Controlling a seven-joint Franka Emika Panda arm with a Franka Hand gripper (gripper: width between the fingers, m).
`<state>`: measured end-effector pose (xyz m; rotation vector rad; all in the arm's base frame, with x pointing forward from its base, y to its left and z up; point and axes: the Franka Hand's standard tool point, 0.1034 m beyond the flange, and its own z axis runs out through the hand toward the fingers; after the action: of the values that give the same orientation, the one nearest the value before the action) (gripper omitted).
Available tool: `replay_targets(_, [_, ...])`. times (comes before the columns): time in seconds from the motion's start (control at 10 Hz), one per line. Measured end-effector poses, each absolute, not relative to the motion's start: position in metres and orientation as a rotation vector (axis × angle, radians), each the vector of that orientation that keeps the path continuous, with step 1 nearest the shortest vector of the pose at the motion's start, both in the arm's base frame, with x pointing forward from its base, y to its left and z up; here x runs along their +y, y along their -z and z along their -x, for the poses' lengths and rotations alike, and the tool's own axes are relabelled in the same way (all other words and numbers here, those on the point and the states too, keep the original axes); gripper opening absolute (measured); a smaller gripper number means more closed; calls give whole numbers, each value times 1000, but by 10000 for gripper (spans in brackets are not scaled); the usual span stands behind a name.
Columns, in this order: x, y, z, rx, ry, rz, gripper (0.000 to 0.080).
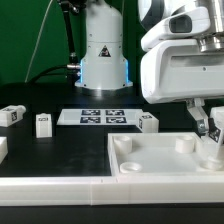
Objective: Assemble one leg
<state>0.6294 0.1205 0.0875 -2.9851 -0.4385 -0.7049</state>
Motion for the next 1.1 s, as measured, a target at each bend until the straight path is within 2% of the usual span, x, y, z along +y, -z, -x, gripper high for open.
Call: replay_targets(1.1, [118, -83, -620, -439, 701, 2987, 291])
